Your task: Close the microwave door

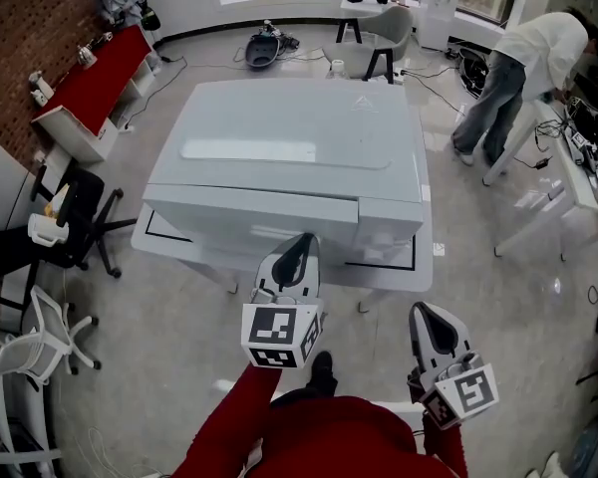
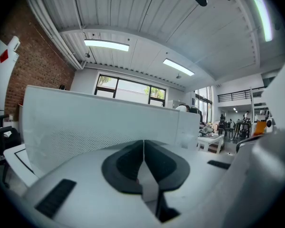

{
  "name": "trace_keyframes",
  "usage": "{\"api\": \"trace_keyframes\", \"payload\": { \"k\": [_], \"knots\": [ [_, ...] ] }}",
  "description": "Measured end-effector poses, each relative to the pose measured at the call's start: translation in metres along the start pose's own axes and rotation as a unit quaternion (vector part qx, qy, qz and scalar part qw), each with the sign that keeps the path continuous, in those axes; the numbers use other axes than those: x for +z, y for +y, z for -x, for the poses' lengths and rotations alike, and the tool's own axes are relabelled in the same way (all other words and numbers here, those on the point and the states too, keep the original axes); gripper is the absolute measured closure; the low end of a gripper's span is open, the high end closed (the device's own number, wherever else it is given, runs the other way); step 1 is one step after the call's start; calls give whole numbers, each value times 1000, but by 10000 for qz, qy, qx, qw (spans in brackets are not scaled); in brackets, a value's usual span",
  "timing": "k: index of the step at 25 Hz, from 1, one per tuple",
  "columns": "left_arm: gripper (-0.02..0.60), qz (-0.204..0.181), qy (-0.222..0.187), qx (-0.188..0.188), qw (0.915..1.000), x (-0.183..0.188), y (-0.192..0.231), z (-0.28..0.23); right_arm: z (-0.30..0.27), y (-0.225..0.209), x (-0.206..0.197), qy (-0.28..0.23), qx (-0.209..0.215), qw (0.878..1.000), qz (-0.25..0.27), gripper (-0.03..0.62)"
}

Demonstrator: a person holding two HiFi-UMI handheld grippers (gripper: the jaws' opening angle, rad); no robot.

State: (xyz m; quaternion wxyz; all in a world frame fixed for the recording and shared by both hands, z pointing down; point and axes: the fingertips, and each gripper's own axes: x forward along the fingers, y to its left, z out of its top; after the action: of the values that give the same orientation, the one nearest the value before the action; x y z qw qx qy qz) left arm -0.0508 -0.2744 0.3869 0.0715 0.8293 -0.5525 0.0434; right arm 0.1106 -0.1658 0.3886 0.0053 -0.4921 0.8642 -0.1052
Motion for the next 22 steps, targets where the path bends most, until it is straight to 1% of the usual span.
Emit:
{"api": "trace_keyframes", "payload": {
  "k": [3,9,17,20,22],
  "knots": [
    [561,2,37,26,10000,0,1,-5,0,2,0,9,24,10000,11,582],
    [569,168,11,-41,9998,1,3,-8,0,4,0,-11,2,10000,4,582],
    [569,95,15,-88,9999,0,2,-9,-1,6,0,-3,10,10000,10,582],
    [569,-4,-58,-202,9998,4,3,-6,-3,8,2,-32,23,10000,22,582],
    [571,36,-223,-470,9986,12,-2,4,-5,10,4,-55,29,10000,34,582]
  ]
}}
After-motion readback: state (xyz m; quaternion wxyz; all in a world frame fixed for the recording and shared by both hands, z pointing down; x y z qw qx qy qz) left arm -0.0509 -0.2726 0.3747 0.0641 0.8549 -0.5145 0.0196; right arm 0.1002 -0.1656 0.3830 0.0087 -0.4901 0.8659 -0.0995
